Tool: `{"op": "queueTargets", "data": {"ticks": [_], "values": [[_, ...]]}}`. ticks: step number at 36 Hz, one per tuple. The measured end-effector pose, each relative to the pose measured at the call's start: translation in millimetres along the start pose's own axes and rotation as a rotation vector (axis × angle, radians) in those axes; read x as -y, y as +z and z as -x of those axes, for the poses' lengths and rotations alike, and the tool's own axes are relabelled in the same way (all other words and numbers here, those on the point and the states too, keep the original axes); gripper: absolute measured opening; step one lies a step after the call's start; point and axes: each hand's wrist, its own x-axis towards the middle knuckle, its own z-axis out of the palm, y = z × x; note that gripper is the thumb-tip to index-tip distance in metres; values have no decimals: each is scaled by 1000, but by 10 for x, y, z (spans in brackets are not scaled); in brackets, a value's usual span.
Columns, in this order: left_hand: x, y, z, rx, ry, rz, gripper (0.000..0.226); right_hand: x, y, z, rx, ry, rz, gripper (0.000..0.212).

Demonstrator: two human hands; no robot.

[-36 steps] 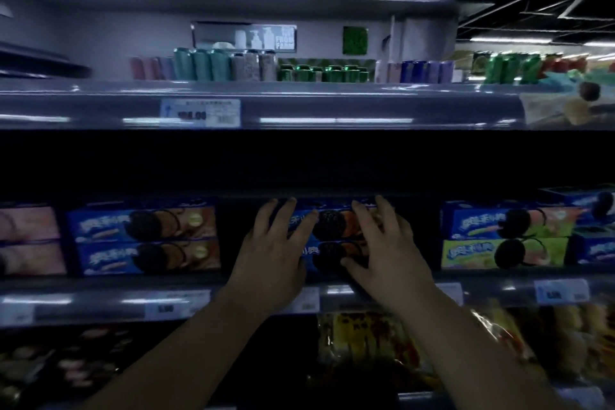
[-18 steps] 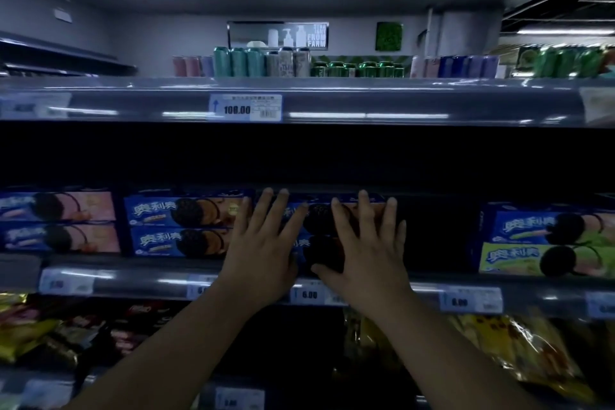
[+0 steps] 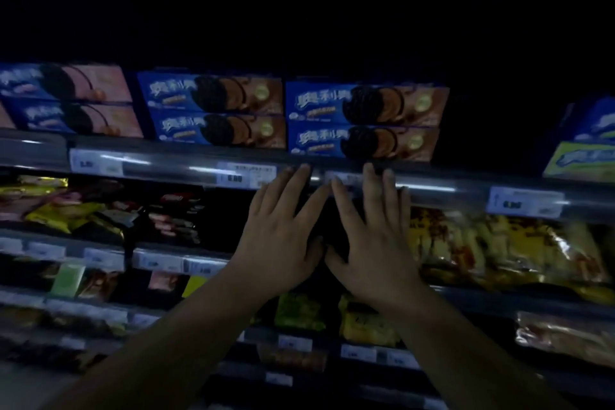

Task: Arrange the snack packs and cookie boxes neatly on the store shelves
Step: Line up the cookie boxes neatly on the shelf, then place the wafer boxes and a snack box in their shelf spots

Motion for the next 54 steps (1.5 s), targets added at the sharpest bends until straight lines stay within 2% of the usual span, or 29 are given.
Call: {"op": "queueTargets", "data": {"ticks": [8, 14, 21, 28, 33, 42, 47, 51, 54], "values": [[390, 120, 439, 50, -46, 87, 73, 425, 287, 110, 67, 14, -19, 92], [971, 28, 879, 174, -121, 109, 82, 1059, 576, 95, -12, 111, -107, 76], [2074, -112, 1491, 274, -193, 194, 82, 2060, 1031, -94, 111, 262, -191, 78], [2760, -56, 1748, 275, -238, 314, 84, 2707, 1327, -233, 217, 405, -333, 77], [2848, -7, 1746, 274, -314, 441, 81, 2727, 1382, -327, 236, 434, -358, 76], [2868, 268, 1524, 208, -502, 583, 74, 2299, 1567, -677, 206, 420, -681, 78], [3012, 500, 1337, 111, -494, 619, 75, 2173, 1710, -874, 215, 399, -703, 85], [3210, 660, 1128, -3, -518, 766, 78, 2239, 1877, -993, 181, 411, -727, 90], [3370, 786, 1012, 32, -490, 854, 79, 2351, 2010, -1026, 155, 463, -717, 93]]}}
